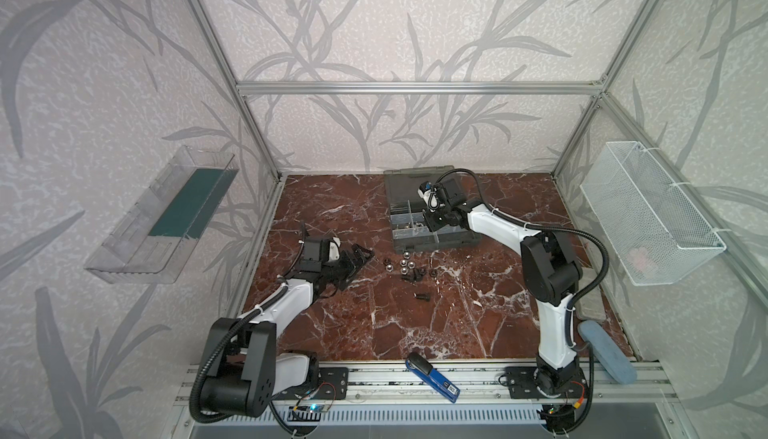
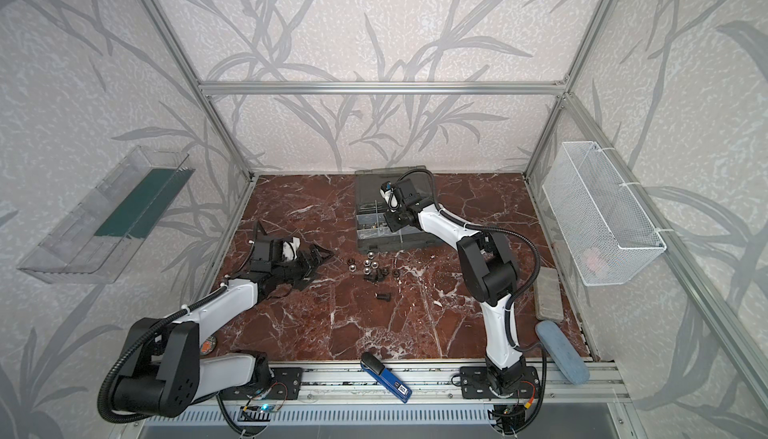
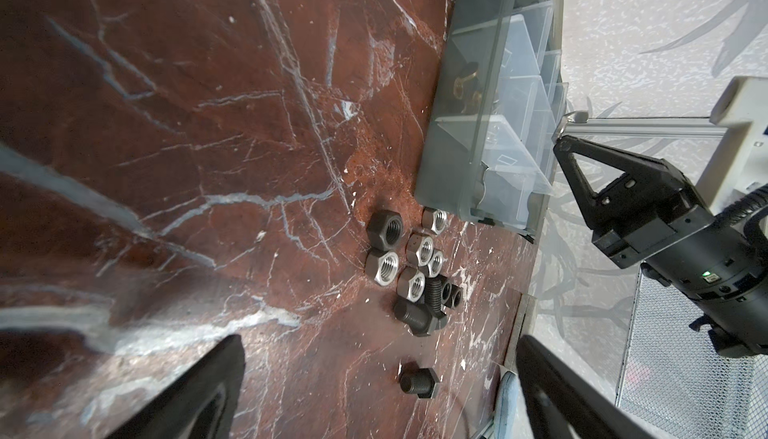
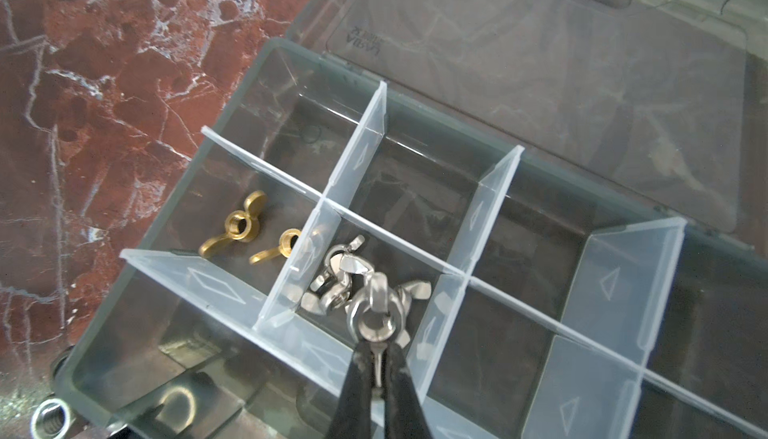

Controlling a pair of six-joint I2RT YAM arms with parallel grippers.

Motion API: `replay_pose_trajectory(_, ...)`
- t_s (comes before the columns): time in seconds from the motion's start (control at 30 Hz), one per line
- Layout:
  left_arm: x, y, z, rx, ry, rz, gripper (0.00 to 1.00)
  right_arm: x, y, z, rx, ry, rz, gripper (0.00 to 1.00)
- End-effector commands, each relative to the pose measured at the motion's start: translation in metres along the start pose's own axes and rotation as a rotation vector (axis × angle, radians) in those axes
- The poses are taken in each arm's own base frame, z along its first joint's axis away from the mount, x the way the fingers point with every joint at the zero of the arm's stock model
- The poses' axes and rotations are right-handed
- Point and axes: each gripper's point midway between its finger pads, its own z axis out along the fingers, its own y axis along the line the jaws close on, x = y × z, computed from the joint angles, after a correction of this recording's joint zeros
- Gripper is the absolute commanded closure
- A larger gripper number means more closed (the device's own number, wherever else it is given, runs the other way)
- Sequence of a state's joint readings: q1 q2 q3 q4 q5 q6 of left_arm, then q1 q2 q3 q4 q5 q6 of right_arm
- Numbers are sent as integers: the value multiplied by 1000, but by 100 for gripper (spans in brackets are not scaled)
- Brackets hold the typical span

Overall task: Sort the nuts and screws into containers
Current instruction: 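Lower the wing nut into the wing-nut compartment and open the right gripper, then move the right gripper back to the pile over a black hex nut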

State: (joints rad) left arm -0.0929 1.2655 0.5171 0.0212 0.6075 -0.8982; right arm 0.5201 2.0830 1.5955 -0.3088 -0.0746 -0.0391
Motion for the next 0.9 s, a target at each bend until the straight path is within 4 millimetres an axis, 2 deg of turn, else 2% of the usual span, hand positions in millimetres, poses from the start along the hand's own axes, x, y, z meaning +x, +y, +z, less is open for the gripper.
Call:
replay_pose_trajectory(0.0, -4, -7, -1, 3, -12, 18, 1, 1, -5, 3, 27, 24, -12, 100)
replay_pose_trajectory(0.13, -4, -7, -2, 2, -12, 18, 1, 1, -4, 6, 21, 31, -7, 98)
replay_pose_trajectory(0.33, -4, -6, -1, 0, -13, 18, 0, 1, -2, 10, 10, 46, 2, 83)
replay_pose_trajectory(0.53, -5, -9, -2, 16, -23, 3, 1, -1, -2, 3, 11, 50, -8, 63)
replay_pose_trajectory(0.63, -6, -9, -3, 17, -31, 3, 1, -7, 0, -14, 1, 39, -19, 59)
replay_pose_trajectory(0.77, -6, -8, -2, 1, -19, 13, 0, -10, 16, -47, -69, 18, -45, 57)
replay_pose_trajectory(0.87, -5, -11, 2, 4, -5, 21, 0, -2, 27, -72, -120, 20, -39, 55)
